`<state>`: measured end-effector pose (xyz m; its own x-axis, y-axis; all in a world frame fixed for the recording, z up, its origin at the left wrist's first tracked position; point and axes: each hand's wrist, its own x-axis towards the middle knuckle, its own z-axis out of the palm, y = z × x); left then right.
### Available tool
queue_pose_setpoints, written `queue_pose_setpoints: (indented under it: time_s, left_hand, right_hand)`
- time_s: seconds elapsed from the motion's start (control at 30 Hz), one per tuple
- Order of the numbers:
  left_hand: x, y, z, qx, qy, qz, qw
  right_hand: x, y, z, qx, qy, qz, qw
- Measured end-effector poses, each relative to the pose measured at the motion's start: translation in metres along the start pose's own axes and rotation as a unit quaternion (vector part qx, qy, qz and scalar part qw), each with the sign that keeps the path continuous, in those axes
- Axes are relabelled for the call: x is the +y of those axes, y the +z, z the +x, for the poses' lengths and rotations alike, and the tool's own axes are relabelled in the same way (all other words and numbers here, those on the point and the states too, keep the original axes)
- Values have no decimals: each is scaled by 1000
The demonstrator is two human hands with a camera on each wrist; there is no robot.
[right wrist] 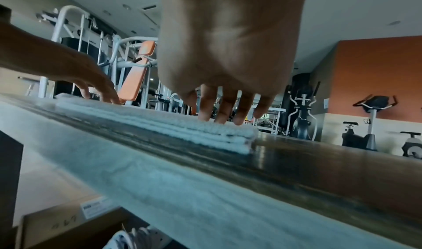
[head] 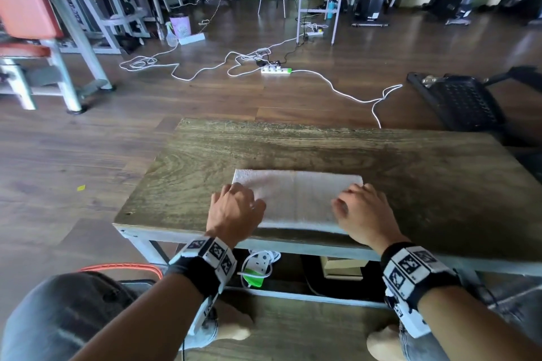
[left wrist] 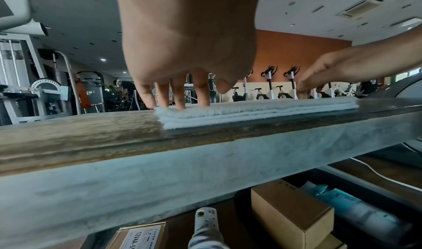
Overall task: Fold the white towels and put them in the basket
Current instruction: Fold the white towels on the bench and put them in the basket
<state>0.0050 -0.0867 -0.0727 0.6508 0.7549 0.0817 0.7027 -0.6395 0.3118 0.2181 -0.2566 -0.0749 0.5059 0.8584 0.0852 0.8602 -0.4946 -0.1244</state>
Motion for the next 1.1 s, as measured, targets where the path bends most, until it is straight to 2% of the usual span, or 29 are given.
queue_pose_setpoints:
  time_s: [0.07, 0.13, 0.23, 0.33, 0.43, 1.1]
  left_hand:
    - [3, 7, 5, 35, 31, 10, 999]
    - [11, 15, 11, 41, 94, -15, 995]
    - [31, 33, 14, -16, 137, -45, 989]
    - [35, 51, 15, -65, 113, 5, 991]
    - [27, 57, 16, -67, 104, 36, 992]
    - [0, 48, 11, -57, 2, 33, 998]
  right_hand:
    - [-11, 2, 6, 22, 8, -22, 1000]
    - [-25, 9, 14, 38, -26, -2, 999]
    - [-52, 30, 24, -3, -60, 63, 996]
    - [-64, 55, 23, -23, -58, 65, 996]
    - [-60, 56, 22, -22, -52, 43, 997]
    - [-25, 42, 10, -52, 18, 32, 998]
